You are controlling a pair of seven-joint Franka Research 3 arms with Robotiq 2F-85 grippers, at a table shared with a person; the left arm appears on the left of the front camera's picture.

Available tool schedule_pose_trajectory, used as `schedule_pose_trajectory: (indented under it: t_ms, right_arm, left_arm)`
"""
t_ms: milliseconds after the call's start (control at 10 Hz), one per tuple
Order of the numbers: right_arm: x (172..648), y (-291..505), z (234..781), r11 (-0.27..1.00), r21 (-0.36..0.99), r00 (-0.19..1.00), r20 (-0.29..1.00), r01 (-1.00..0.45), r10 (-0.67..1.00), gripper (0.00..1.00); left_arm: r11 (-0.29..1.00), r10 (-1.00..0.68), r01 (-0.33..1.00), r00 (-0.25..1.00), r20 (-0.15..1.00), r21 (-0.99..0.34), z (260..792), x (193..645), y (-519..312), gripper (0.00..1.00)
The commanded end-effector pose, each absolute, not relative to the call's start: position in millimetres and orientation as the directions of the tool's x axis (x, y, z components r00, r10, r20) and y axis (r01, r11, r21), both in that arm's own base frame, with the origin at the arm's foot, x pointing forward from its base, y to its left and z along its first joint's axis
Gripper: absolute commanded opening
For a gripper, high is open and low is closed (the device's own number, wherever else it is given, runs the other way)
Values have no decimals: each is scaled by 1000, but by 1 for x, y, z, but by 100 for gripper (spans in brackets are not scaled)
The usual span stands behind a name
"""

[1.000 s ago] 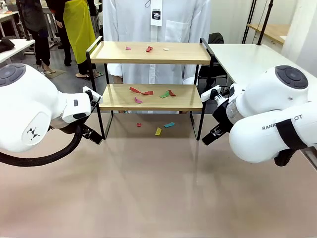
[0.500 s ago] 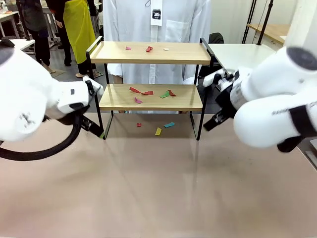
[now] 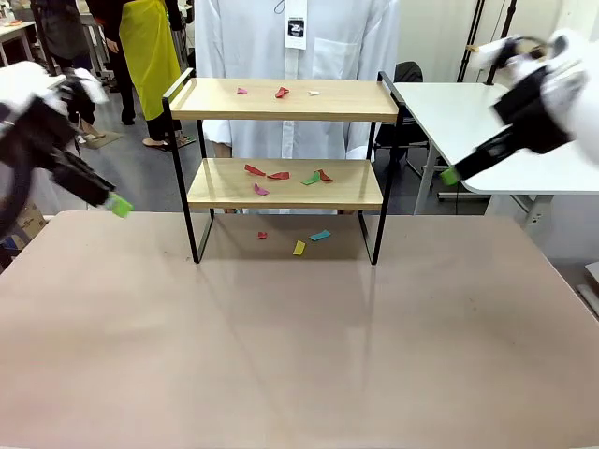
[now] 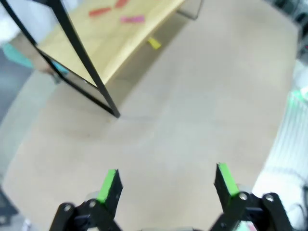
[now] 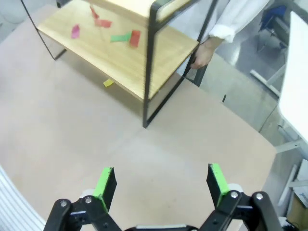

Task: Clean the shelf.
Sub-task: Pick up the Duster handed by the human.

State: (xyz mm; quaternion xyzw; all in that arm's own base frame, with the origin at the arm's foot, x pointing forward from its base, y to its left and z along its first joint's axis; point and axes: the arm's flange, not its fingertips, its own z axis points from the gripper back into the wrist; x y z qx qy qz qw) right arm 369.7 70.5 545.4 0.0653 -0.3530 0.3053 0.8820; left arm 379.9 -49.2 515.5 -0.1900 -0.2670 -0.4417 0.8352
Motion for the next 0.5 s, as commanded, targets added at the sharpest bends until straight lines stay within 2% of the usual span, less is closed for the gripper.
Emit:
schedule_pose_trajectory:
  t_ms: [0, 100, 200, 400]
  right_arm:
    - [360, 2, 540, 753, -60, 507, 703, -656, 498, 100]
    - [361, -36, 532, 734, -40, 481, 732, -678, 484, 100]
    - [365, -66, 521, 710, -22, 453, 756, -703, 472, 100]
    - [376, -106, 492, 671, -20, 405, 784, -741, 470, 100]
  left_arm:
    - [364, -671, 925, 344, 657, -112, 506, 398, -5, 100]
    - [242, -623, 966, 225, 749, -89, 499, 402, 20, 100]
    - [195, -585, 980, 149, 797, -39, 490, 403, 36, 100]
    - [201, -551, 979, 142, 822, -35, 477, 407, 47, 100]
